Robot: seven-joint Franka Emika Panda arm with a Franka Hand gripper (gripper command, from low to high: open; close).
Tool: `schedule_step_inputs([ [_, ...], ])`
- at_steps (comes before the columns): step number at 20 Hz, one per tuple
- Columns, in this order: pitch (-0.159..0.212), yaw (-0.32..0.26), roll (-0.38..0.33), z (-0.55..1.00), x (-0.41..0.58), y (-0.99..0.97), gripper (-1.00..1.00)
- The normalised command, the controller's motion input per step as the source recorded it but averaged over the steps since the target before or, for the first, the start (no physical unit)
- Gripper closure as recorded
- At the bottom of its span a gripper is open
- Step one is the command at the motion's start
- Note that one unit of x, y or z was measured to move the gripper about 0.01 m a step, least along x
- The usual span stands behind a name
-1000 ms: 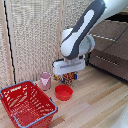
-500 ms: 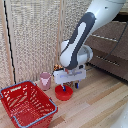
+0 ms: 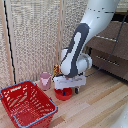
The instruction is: Transport the gripper mindfully toward the orange-red bowl and clasp it to elevate with ease. Ensure your robot's arm aligns efficiently with the top drawer's opening. Carefully slide the orange-red bowl into the designated spot with precision. After confirmation, withdraw the gripper gently. Close the drawer smoothly by transitioning the gripper to its handle.
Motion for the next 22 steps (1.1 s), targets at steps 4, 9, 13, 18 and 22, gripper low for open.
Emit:
schedule_step_inputs([
  [4,0.000,0.000,0.000,0.00,0.000,0.00,1.00],
  [9,0.000,0.000,0.000,0.00,0.000,0.00,1.00],
  [13,-0.030,-0.002,0.000,0.00,0.000,0.00,1.00],
  [18,-0.058,-0.001,0.000,0.02,0.000,0.00,1.00],
  [22,-0.009,-0.002,0.000,0.10,0.000,0.00,1.00],
])
